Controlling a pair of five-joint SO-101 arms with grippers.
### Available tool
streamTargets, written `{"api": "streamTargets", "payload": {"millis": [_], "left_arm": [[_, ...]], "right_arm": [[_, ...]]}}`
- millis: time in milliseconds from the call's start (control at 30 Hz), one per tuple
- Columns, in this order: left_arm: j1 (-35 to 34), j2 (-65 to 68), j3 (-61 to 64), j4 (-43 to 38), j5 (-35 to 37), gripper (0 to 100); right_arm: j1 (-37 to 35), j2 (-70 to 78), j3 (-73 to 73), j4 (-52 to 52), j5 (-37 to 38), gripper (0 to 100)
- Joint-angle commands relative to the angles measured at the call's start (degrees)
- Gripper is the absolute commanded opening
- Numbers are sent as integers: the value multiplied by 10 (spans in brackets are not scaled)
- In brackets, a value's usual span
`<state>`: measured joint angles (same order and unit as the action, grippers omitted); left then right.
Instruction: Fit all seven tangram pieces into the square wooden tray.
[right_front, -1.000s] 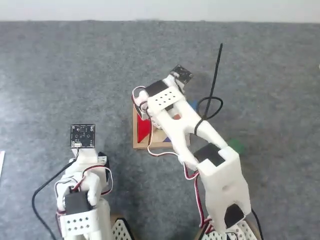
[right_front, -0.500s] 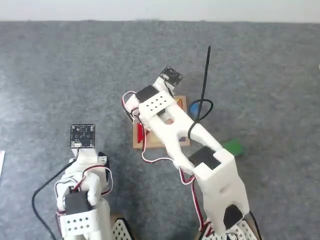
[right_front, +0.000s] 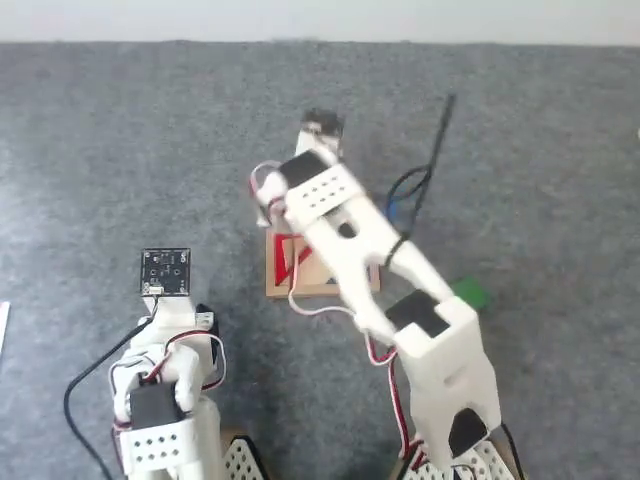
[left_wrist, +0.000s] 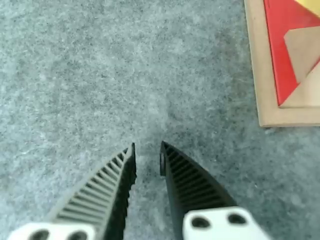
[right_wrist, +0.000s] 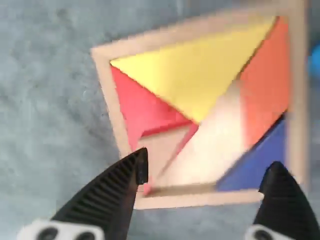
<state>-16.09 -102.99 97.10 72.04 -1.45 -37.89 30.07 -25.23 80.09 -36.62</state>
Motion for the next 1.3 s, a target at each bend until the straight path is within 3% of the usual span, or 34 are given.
{"api": "streamTargets", "payload": {"millis": [0, 67, 100, 167, 600, 1267], "left_arm": [[2, -11, -7, 2, 0, 81], [2, -11, -7, 2, 0, 81], [2, -11, -7, 2, 0, 81], [2, -11, -7, 2, 0, 81], [2, -11, -7, 2, 0, 81], [2, -11, -7, 2, 0, 81]], "right_arm": [[22, -47, -46, 9, 150, 162], [29, -47, -44, -5, 188, 11], [35, -46, -43, -5, 200, 3], [39, -46, -37, 0, 204, 60], [4, 50, 0, -113, 271, 25], [4, 56, -3, 14, 240, 25]]}}
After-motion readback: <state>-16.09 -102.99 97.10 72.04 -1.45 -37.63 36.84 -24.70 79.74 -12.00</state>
